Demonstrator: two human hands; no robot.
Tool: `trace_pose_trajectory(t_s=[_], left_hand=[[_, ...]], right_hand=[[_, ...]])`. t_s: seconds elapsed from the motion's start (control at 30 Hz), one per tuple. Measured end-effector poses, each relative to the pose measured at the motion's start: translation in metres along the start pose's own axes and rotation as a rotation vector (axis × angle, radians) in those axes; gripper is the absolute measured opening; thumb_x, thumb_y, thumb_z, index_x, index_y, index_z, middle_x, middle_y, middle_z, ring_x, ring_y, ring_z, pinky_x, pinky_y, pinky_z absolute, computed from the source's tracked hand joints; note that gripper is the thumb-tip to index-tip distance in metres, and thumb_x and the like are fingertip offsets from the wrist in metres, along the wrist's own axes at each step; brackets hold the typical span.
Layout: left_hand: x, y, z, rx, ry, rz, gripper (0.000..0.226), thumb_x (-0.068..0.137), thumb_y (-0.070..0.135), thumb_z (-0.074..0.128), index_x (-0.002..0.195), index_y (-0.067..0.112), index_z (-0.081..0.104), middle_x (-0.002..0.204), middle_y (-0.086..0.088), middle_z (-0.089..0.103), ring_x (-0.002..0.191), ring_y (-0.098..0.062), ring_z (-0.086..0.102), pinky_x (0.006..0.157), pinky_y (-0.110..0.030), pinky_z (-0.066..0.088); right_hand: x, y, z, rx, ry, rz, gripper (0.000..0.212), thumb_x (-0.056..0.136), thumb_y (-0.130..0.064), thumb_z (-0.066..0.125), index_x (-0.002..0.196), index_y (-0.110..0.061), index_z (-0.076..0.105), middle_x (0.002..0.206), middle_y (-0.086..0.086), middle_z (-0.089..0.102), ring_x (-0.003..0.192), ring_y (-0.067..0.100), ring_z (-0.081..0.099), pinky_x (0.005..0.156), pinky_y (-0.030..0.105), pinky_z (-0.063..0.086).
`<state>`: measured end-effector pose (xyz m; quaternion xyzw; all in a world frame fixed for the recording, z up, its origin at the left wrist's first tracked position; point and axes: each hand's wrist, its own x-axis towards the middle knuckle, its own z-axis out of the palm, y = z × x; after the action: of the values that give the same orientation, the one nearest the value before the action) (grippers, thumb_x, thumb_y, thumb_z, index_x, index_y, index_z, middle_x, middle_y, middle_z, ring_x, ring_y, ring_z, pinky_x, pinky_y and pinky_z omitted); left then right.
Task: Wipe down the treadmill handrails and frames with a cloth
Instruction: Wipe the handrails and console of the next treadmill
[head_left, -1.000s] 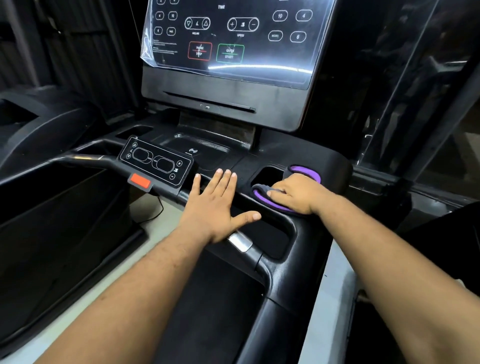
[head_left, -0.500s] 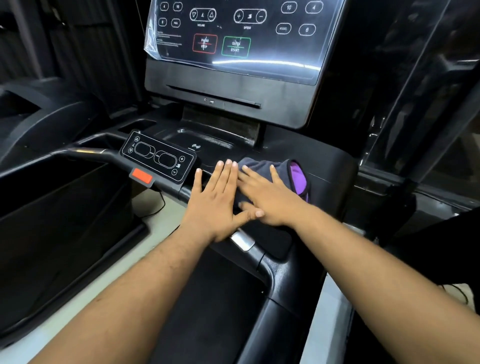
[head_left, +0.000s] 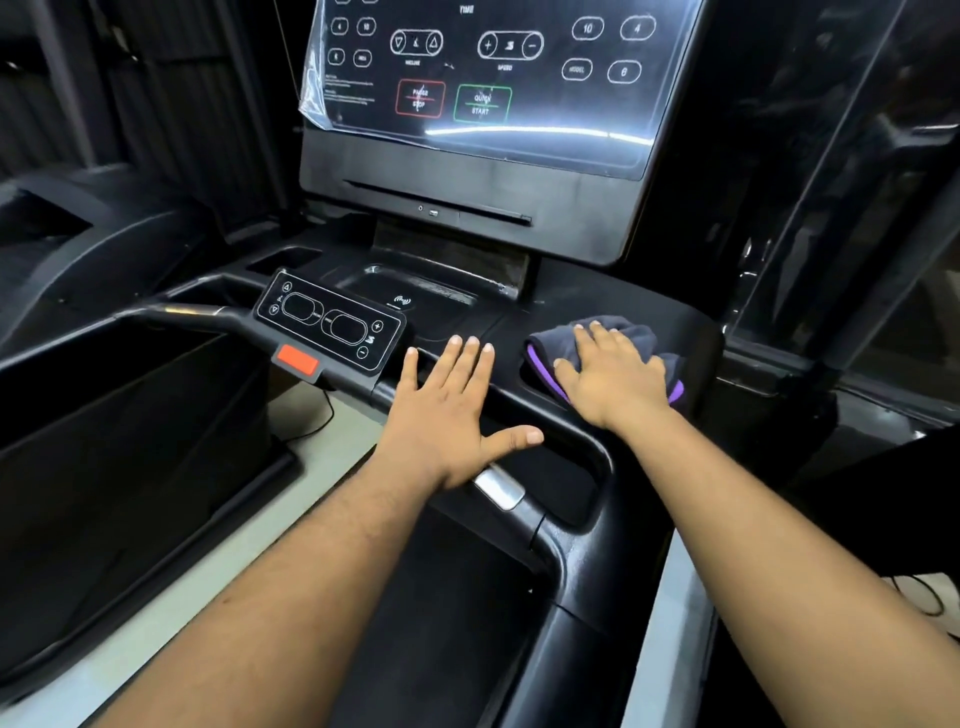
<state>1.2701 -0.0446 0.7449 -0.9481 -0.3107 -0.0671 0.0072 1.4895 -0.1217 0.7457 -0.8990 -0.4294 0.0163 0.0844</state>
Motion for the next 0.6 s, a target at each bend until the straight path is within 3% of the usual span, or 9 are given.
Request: trace_pose_trajectory(t_s=[0.13, 0.23, 0.33, 0.4, 0.47, 0.5, 0.57, 0.6], left_hand=[[0.0, 0.0, 0.002, -0.005, -0.001, -0.002, 0.133, 0.059, 0.102, -0.017, 0.164, 0.02, -0.012, 0.172, 0.002, -0.015, 0.156, -0.012, -0.022, 0.125, -0.056, -0.012], [0.003, 0.0, 0.003, -0.009, -0.008, -0.012, 0.135, 0.059, 0.103, -0.013, 0.164, 0.018, -0.011, 0.172, 0.002, -0.013, 0.157, -0.012, -0.018, 0.125, -0.057, -0.008], [0.004, -0.001, 0.004, -0.009, 0.013, -0.013, 0.136, 0.059, 0.103, -0.014, 0.163, 0.015, -0.011, 0.172, 0.001, -0.014, 0.157, -0.012, -0.018, 0.126, -0.057, -0.007], [0.004, -0.002, 0.005, -0.012, 0.01, -0.007, 0.137, 0.058, 0.103, -0.015, 0.163, 0.015, -0.013, 0.172, 0.001, -0.015, 0.157, -0.012, -0.019, 0.126, -0.056, -0.006], [0.003, -0.002, 0.004, -0.015, 0.011, -0.015, 0.139, 0.056, 0.103, -0.018, 0.163, 0.015, -0.013, 0.172, 0.0, -0.015, 0.157, -0.012, -0.019, 0.126, -0.056, -0.006], [0.003, -0.002, 0.003, -0.014, 0.009, -0.015, 0.139, 0.055, 0.103, -0.019, 0.163, 0.015, -0.012, 0.172, 0.0, -0.015, 0.157, -0.012, -0.019, 0.126, -0.056, -0.007], [0.002, 0.0, 0.003, -0.011, 0.006, -0.015, 0.139, 0.055, 0.102, -0.021, 0.163, 0.015, -0.012, 0.172, 0.0, -0.016, 0.156, -0.012, -0.021, 0.126, -0.056, -0.009], [0.001, -0.001, 0.002, -0.013, 0.005, -0.017, 0.139, 0.055, 0.102, -0.02, 0.163, 0.015, -0.012, 0.172, 0.001, -0.016, 0.156, -0.012, -0.021, 0.126, -0.056, -0.009]], right_hand=[[0.023, -0.012, -0.001, 0.005, -0.054, -0.034, 0.071, 0.103, -0.06, 0.026, 0.165, -0.028, 0.011, 0.173, -0.009, 0.002, 0.159, 0.017, 0.0, 0.122, 0.067, 0.005], [0.037, -0.044, 0.0, 0.077, -0.077, -0.258, 0.062, 0.107, -0.054, 0.03, 0.164, -0.034, 0.018, 0.172, -0.014, 0.008, 0.159, 0.012, 0.003, 0.123, 0.062, 0.001], [0.029, -0.059, 0.0, 0.159, -0.09, -0.513, 0.052, 0.108, -0.045, 0.038, 0.159, -0.039, 0.031, 0.169, -0.018, 0.021, 0.157, 0.009, 0.011, 0.124, 0.054, 0.013], [0.019, -0.048, -0.006, 0.117, -0.12, -0.58, 0.054, 0.106, -0.051, 0.041, 0.158, -0.043, 0.03, 0.168, -0.019, 0.021, 0.156, 0.009, 0.013, 0.119, 0.052, 0.019], [0.009, -0.026, -0.01, -0.017, -0.108, -0.496, 0.058, 0.103, -0.062, 0.036, 0.158, -0.045, 0.029, 0.168, -0.018, 0.022, 0.156, 0.011, 0.015, 0.118, 0.054, 0.021], [0.0, -0.017, -0.014, -0.073, -0.09, -0.407, 0.057, 0.103, -0.065, 0.032, 0.154, -0.043, 0.038, 0.165, -0.015, 0.031, 0.154, 0.014, 0.021, 0.117, 0.055, 0.023], [-0.025, -0.004, -0.016, -0.156, -0.053, -0.261, 0.05, 0.104, -0.06, 0.027, 0.12, -0.033, 0.066, 0.133, -0.003, 0.062, 0.139, 0.024, 0.042, 0.109, 0.052, 0.03], [-0.038, -0.003, -0.015, -0.174, -0.022, -0.236, 0.048, 0.105, -0.056, 0.027, 0.103, -0.029, 0.067, 0.113, 0.001, 0.065, 0.127, 0.026, 0.049, 0.104, 0.05, 0.034]])
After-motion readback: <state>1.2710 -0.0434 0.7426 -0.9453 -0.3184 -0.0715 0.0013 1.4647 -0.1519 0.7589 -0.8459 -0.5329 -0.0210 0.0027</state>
